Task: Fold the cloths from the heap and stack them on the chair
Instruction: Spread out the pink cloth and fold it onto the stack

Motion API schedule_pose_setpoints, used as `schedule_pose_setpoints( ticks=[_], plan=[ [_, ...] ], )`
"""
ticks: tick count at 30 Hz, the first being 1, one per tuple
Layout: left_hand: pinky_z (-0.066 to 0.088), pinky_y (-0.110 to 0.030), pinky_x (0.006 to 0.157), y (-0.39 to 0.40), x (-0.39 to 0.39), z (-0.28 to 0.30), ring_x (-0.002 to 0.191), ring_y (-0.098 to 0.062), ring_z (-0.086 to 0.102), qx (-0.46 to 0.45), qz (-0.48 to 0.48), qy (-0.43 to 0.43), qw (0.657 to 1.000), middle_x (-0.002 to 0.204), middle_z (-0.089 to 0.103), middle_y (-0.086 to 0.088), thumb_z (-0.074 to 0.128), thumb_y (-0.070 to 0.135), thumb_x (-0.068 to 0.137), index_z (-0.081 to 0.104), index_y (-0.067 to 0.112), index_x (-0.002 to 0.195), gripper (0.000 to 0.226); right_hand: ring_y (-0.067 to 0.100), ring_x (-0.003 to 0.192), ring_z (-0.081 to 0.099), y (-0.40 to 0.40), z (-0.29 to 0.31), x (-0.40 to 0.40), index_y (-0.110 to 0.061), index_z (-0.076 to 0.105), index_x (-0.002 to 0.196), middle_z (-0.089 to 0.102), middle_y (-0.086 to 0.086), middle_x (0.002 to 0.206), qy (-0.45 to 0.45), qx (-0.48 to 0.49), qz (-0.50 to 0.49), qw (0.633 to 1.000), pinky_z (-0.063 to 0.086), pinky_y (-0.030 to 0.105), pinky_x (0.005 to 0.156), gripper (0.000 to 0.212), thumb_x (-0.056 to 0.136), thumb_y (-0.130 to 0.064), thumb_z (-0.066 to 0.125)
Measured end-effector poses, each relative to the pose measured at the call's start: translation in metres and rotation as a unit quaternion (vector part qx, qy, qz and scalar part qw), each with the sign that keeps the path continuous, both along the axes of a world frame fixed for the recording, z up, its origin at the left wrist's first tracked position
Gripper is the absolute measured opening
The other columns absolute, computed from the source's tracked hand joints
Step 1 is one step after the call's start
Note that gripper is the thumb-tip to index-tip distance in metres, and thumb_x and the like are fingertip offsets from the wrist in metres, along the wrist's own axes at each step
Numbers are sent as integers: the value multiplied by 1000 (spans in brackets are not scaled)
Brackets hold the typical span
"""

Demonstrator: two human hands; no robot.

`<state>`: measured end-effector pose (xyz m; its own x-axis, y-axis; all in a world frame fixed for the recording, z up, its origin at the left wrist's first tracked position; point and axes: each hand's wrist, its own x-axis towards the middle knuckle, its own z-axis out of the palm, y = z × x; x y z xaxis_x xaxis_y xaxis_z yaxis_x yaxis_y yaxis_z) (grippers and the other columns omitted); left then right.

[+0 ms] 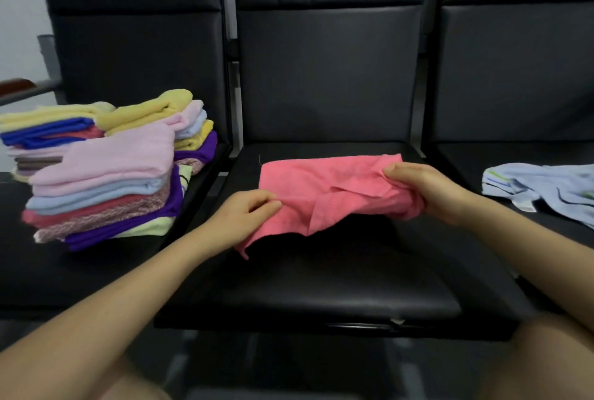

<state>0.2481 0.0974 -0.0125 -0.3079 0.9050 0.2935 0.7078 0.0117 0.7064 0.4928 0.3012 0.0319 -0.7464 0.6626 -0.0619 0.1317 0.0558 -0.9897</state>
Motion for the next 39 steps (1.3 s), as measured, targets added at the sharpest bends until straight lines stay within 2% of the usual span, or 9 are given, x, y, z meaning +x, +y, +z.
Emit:
schedule_pose_setpoints(
  ticks=[3, 8, 14, 18, 22, 25, 29, 34, 39],
  plan=[
    [42, -18, 67, -8, 15, 6, 67, 3, 52, -8, -55, -19, 998, 69, 61, 14, 59, 40, 90, 67, 28, 74, 21, 9, 54, 59, 6, 0, 19, -8, 64, 80, 64, 1, 64, -23, 24, 28, 999, 46, 19, 46, 18, 94, -18, 57],
    [43, -19, 63, -3, 35, 14, 62, 1, 49, -203, -152, 17, 967, 65, 59, 16, 60, 35, 93, 69, 37, 73, 22, 23, 63, 48, 4, -11, 31, -11, 66, 68, 51, 14, 72, -268, 122, 166, 941, 37, 29, 56, 58, 68, -69, 69],
    [47, -27, 77, 57, 5, 17, 76, -8, 62, -120, 47, 32, 991, 75, 65, 13, 54, 29, 97, 68, 28, 81, 22, 14, 59, 54, 33, -20, -12, -10, 70, 74, 58, 2, 65, -112, 135, -51, 983, 45, 23, 56, 26, 94, -23, 60],
    [45, -32, 93, 88, -41, -3, 106, -15, 58, -68, 240, -56, 967, 114, 66, 1, 56, 38, 94, 67, 19, 111, 28, 20, 83, 64, 80, -24, -56, -15, 71, 93, 70, 4, 87, -187, 288, -178, 922, 48, 24, 69, 16, 90, -28, 63],
    [39, -38, 108, 104, -62, -23, 129, -26, 48, -108, 303, -110, 940, 139, 54, -9, 60, 51, 88, 46, 12, 141, 67, 33, 131, 41, 104, -25, -86, -14, 43, 140, 47, 15, 139, -336, 319, -197, 864, 39, 41, 105, 75, 79, -48, 71],
    [41, -35, 105, 108, -59, -24, 126, -25, 52, -136, 273, -58, 951, 138, 55, -9, 66, 44, 86, 46, 12, 142, 67, 34, 123, 49, 105, -31, -89, -5, 47, 131, 52, 16, 127, -422, 255, -179, 851, 42, 35, 95, 77, 76, -49, 76],
    [48, -32, 77, 107, -44, -19, 89, -23, 64, -132, 227, -65, 963, 89, 70, -4, 64, 30, 89, 71, 19, 81, 15, 22, 74, 56, 100, -30, -88, -9, 63, 76, 60, 8, 77, -284, 251, -135, 915, 40, 28, 66, 26, 81, -32, 74],
    [45, -29, 75, 87, -33, 32, 88, -16, 59, 144, 246, -289, 914, 93, 65, -1, 55, 21, 95, 67, 17, 96, 13, 12, 81, 62, 82, 13, -76, -16, 66, 96, 66, -1, 88, 68, 190, -223, 954, 51, 23, 69, 11, 86, -17, 70],
    [40, -21, 66, 48, -19, 55, 71, -4, 55, 112, 156, -312, 931, 77, 62, 8, 55, 27, 96, 66, 23, 86, 16, -4, 63, 53, 41, 14, -27, -9, 66, 87, 63, -1, 78, -14, 313, -37, 949, 47, 18, 62, 14, 82, -17, 76]
  ],
)
